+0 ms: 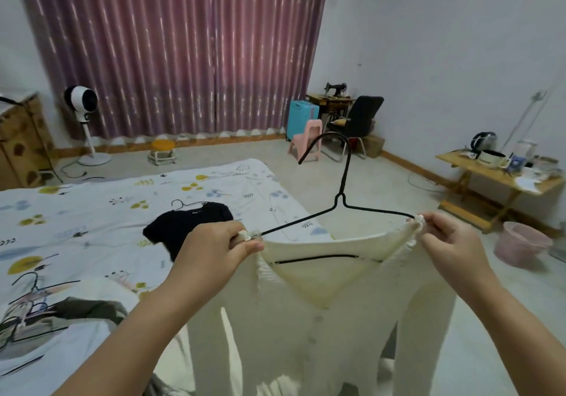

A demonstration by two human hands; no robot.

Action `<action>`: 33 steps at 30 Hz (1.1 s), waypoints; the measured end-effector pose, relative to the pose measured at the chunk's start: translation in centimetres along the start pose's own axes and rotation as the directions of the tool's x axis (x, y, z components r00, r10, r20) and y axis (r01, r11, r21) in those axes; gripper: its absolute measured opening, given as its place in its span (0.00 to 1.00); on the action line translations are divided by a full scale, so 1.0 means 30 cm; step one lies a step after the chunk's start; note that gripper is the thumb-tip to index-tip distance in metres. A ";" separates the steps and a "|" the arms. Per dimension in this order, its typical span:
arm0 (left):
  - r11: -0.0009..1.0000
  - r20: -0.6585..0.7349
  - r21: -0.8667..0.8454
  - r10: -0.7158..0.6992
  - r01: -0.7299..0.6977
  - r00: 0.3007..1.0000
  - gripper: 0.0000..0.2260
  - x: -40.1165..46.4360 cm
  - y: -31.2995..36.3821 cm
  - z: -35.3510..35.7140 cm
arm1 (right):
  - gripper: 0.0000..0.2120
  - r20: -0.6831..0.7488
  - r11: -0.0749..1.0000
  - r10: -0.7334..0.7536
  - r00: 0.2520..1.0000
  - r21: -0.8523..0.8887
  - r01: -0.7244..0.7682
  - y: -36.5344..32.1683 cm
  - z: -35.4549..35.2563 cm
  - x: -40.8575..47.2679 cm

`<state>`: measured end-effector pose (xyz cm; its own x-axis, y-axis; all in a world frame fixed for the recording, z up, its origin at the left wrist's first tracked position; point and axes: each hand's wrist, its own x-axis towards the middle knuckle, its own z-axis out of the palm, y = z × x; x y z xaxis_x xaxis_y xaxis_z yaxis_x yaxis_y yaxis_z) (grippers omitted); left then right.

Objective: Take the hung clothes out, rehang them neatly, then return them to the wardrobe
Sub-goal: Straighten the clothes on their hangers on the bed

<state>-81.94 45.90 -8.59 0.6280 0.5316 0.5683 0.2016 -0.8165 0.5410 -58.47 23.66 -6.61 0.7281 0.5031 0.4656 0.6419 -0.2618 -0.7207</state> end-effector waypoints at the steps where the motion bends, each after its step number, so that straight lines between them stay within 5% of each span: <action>1: 1.000 0.006 0.009 -0.005 0.005 1.000 0.23 0.031 0.001 0.031 | 0.12 -0.003 0.999 -0.012 1.000 -0.041 0.011 0.026 -0.001 0.042; 12: 0.997 -0.007 0.051 -0.065 0.066 0.998 0.24 0.454 -0.141 0.352 | 0.09 0.028 0.942 -0.031 0.999 -0.333 0.038 0.251 0.142 0.539; 33: 0.929 0.055 0.209 -0.321 0.304 0.945 0.21 1.142 -0.685 0.784 | 0.10 0.260 0.932 -0.117 0.959 -0.304 0.196 0.676 0.771 1.470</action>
<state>-46.89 75.58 -14.81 0.5704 0.7525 0.3292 0.5355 -0.6446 0.5456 -18.93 59.60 -12.58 0.5605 0.7268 0.3970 0.8141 -0.3956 -0.4250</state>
